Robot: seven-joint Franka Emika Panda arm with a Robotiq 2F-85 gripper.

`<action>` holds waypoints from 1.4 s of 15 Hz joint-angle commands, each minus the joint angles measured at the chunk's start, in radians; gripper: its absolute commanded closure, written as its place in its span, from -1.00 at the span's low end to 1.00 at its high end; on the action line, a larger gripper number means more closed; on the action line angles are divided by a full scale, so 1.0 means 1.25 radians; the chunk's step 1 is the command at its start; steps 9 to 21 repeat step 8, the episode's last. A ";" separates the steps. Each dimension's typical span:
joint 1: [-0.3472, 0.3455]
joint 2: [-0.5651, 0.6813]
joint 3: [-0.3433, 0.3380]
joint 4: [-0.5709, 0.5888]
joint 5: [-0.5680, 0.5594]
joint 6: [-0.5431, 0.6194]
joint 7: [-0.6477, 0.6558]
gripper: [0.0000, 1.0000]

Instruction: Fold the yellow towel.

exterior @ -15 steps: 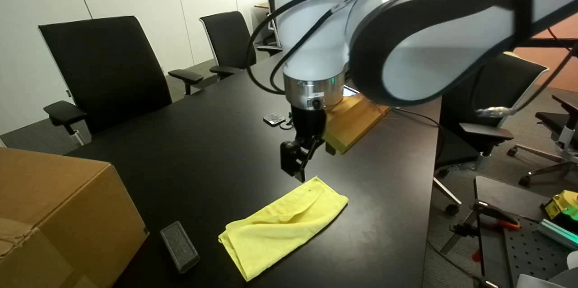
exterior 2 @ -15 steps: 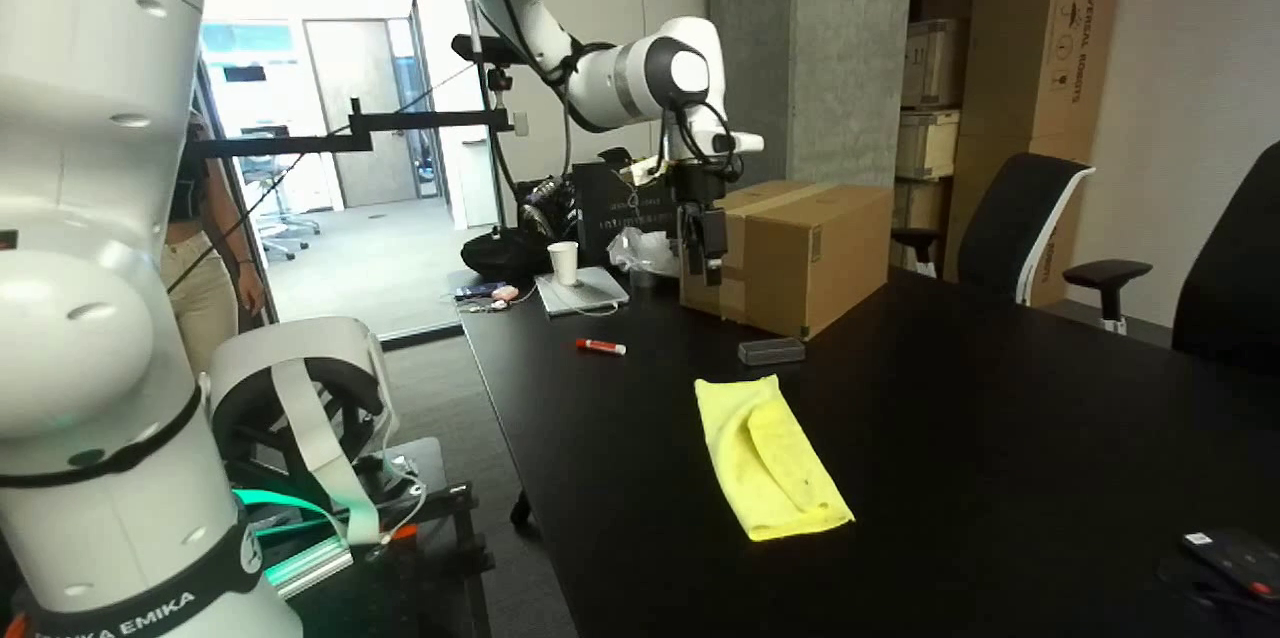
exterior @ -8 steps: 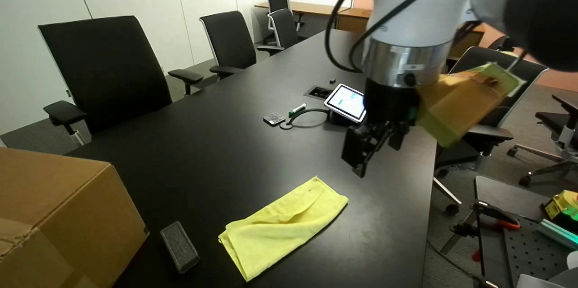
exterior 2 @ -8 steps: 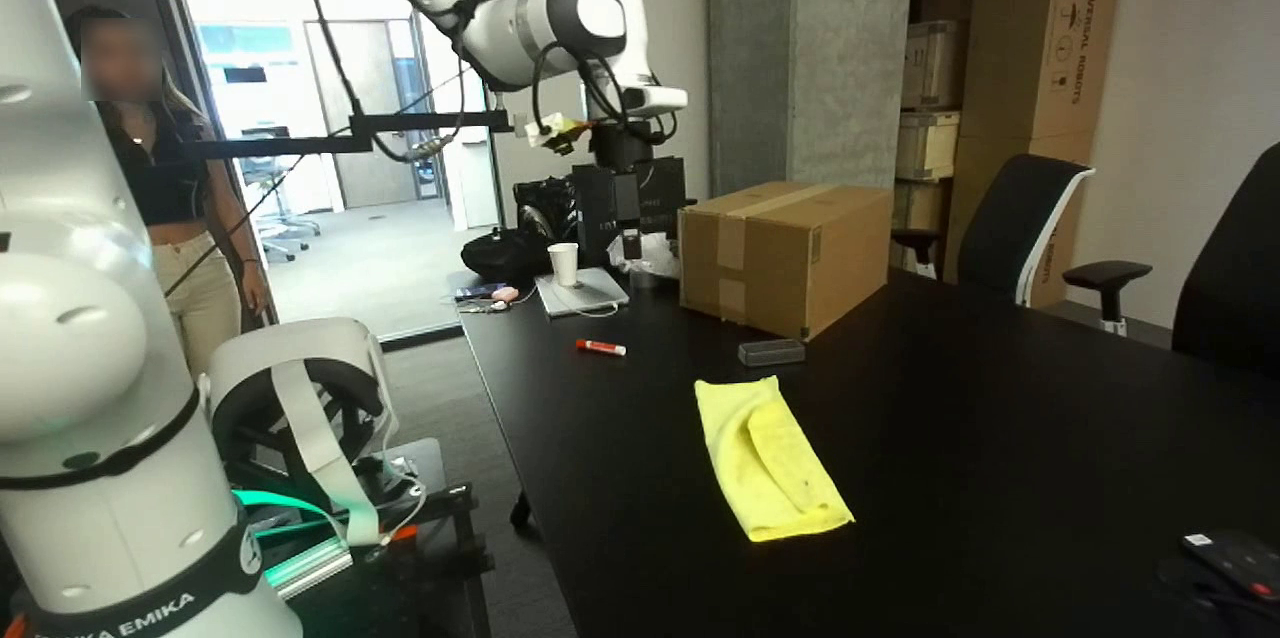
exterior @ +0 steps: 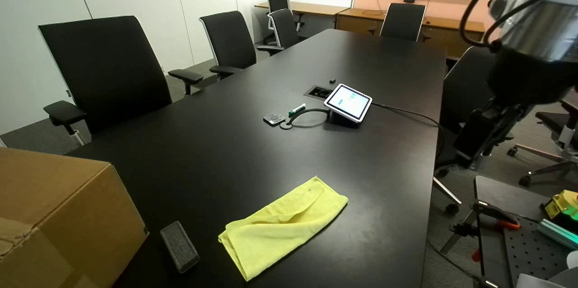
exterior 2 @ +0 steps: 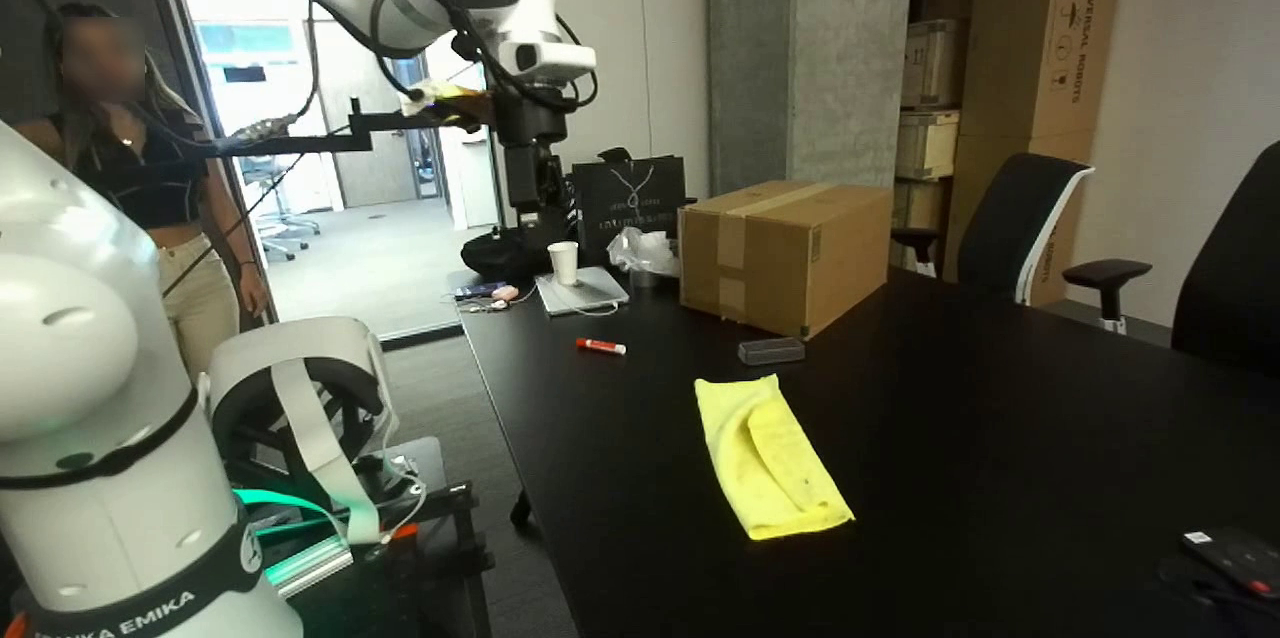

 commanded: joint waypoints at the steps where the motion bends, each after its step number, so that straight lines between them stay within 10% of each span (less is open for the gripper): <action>1: -0.033 -0.200 -0.007 -0.095 0.097 -0.059 -0.091 -1.00; 21: -0.109 -0.273 0.013 -0.102 0.141 -0.098 -0.158 -1.00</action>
